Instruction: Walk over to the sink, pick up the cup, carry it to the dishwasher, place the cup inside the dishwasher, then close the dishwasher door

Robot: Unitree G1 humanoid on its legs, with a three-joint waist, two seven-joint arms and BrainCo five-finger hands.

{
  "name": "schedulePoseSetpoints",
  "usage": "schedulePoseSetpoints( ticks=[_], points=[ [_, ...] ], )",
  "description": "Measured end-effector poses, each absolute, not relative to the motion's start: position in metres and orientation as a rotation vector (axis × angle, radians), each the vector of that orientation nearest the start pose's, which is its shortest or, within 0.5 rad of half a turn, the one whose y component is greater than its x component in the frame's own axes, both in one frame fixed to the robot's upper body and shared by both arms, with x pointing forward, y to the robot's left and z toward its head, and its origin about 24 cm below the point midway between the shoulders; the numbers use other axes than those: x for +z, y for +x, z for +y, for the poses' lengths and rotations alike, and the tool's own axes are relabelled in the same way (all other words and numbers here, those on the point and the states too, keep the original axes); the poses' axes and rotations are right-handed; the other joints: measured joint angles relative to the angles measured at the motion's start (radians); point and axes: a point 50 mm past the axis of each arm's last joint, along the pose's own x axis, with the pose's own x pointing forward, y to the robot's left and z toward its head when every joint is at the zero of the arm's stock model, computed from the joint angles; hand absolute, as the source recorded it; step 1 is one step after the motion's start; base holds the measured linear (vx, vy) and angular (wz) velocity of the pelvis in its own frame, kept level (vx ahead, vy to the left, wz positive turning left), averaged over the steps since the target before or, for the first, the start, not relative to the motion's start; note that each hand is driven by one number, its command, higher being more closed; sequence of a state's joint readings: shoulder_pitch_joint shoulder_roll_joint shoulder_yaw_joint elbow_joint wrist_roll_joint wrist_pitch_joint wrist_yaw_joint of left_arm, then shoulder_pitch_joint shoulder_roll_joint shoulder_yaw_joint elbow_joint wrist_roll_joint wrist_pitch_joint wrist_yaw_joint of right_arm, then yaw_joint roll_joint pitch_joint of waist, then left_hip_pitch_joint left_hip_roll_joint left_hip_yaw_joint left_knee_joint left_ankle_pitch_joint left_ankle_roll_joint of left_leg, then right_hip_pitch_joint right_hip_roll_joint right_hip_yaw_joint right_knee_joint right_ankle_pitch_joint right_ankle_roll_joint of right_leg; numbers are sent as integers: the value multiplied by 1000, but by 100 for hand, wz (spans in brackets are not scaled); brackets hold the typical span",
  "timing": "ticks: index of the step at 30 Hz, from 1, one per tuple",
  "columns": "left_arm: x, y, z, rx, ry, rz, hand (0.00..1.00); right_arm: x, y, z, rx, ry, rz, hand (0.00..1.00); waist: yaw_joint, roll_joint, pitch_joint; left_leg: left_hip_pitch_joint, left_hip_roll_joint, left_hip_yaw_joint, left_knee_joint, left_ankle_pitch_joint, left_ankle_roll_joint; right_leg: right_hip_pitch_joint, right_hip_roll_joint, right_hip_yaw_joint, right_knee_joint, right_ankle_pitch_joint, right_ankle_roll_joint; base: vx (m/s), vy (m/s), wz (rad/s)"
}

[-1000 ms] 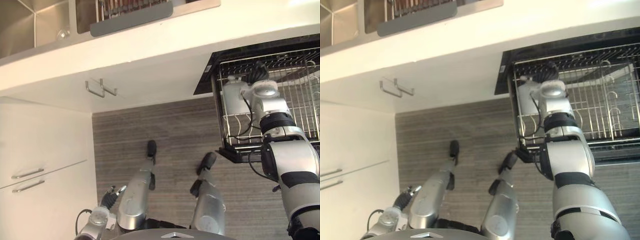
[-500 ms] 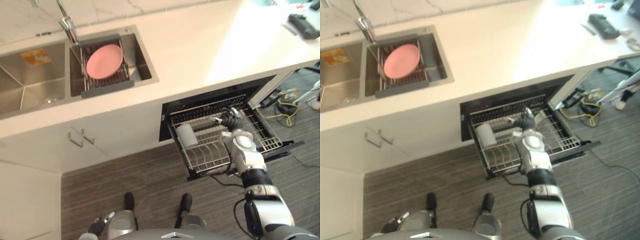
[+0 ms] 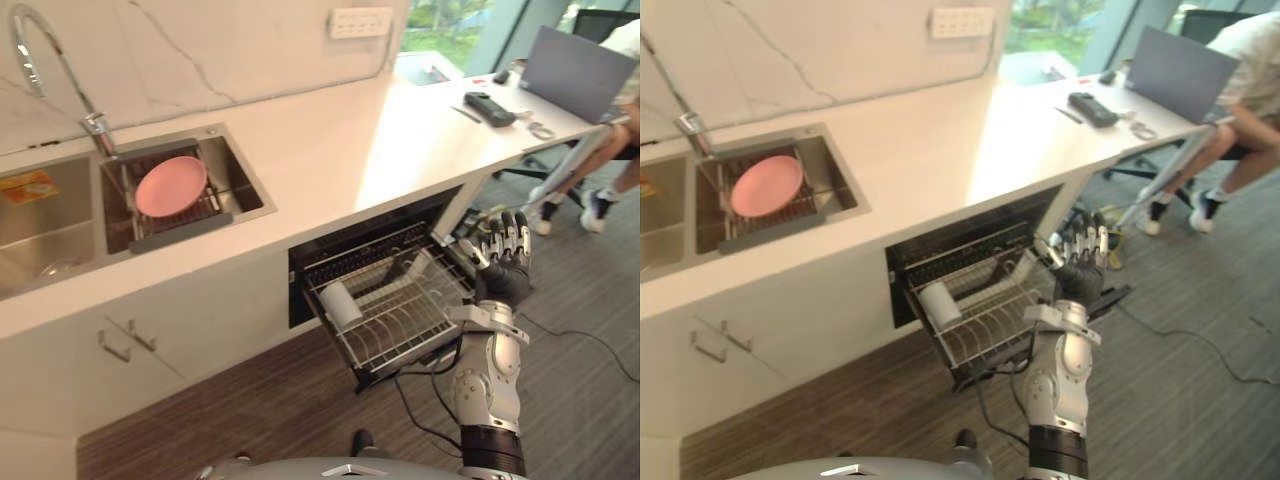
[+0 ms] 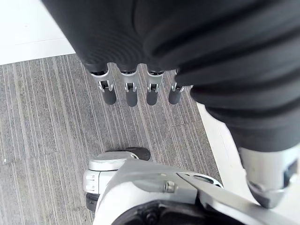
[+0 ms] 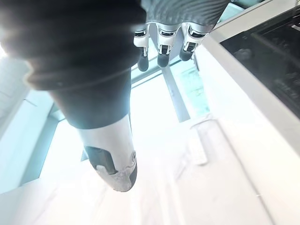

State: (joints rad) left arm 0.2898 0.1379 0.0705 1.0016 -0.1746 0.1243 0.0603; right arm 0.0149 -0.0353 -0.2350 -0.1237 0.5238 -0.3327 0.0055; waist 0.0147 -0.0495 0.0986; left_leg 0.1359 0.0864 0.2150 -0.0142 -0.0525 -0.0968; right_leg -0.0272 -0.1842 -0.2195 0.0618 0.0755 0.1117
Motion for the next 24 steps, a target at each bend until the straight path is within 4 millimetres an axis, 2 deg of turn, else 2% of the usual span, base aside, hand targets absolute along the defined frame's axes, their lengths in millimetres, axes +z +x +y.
schedulePoseSetpoints(
  ticks=[4,9,15,17,19,21,24],
  points=[
    [-169,3,217,388,-89,1400,0,104,233,-210,-159,408,-534,0,-3,-2,-4,-17,4,-26,25,-13,0,27,7,-19,-44,12,0,16,-17,8],
    [-170,2,214,404,-95,1402,0,102,237,-197,-101,419,-507,0,24,2,-9,-53,2,-81,47,-7,3,55,7,-71,-101,36,16,77,-15,32],
    [-170,3,212,430,-123,1384,0,101,238,-192,-81,426,-488,0,28,17,-3,-67,2,-105,55,-9,5,67,8,-94,-114,35,16,2,-10,13],
    [-170,3,210,430,-127,1384,0,101,238,-193,-81,426,-488,0,28,27,3,-75,4,-104,82,-23,7,68,8,-93,-104,26,16,-42,1,5],
    [-171,4,207,429,-137,1385,0,100,238,-192,-76,423,-484,0,26,55,29,-109,21,-104,192,-82,10,65,3,-87,-34,-18,12,-83,30,0],
    [-172,1,204,430,-142,1398,0,100,238,-193,-74,418,-478,0,22,65,35,-123,32,-99,241,-108,14,60,-1,-87,5,-39,14,-77,47,5],
    [-172,-4,203,485,-194,1429,0,101,238,-196,-73,396,-480,0,4,67,44,-125,33,-76,240,-98,13,68,-23,-88,10,-55,23,-44,39,21]
  ],
)
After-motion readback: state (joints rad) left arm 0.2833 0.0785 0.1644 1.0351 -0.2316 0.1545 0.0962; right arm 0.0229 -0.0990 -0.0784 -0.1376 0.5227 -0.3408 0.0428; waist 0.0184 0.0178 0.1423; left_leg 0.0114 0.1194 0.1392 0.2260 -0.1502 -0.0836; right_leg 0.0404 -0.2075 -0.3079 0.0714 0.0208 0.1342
